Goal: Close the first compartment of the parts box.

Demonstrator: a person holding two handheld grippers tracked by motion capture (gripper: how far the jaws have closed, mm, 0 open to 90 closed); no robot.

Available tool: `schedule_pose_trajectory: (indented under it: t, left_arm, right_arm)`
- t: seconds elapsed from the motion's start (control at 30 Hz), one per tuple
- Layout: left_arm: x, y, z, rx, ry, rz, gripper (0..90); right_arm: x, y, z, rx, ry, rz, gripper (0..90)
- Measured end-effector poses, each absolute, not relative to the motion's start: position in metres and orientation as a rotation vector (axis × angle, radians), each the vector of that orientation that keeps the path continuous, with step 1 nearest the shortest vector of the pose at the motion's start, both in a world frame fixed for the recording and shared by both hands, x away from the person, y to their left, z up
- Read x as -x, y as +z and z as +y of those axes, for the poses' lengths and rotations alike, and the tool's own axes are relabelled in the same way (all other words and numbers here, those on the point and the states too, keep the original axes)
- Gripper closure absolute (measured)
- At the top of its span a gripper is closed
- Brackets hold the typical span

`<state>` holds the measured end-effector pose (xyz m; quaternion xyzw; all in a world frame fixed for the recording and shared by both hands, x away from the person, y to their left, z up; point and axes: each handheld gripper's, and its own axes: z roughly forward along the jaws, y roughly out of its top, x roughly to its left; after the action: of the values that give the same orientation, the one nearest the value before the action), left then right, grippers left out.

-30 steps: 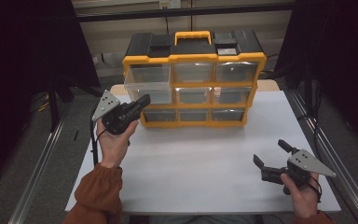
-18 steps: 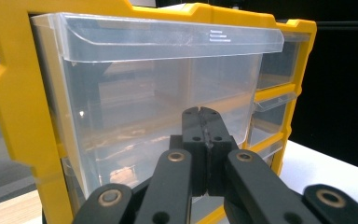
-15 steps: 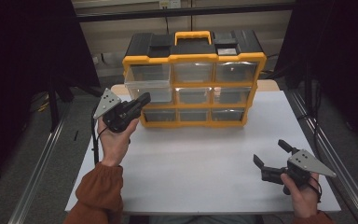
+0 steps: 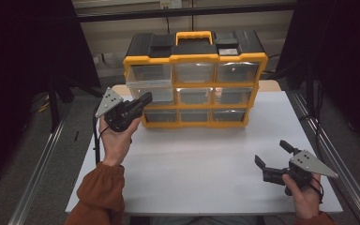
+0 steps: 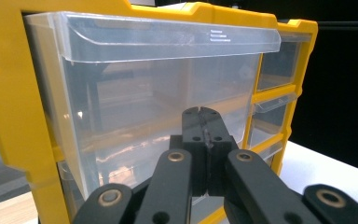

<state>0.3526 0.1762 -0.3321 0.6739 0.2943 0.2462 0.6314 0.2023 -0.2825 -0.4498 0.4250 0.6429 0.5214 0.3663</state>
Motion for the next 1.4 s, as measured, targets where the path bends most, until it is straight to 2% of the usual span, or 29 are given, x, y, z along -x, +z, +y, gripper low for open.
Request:
schedule_pose_trajectory:
  t: [1.4]
  left_arm:
    - [-0.367, -0.332, 0.171, -1.529, 0.592, 0.7, 90.0]
  right_arm:
    - [-0.203, -0.45, -0.282, -1.094, 1.343, 1.652, 0.7]
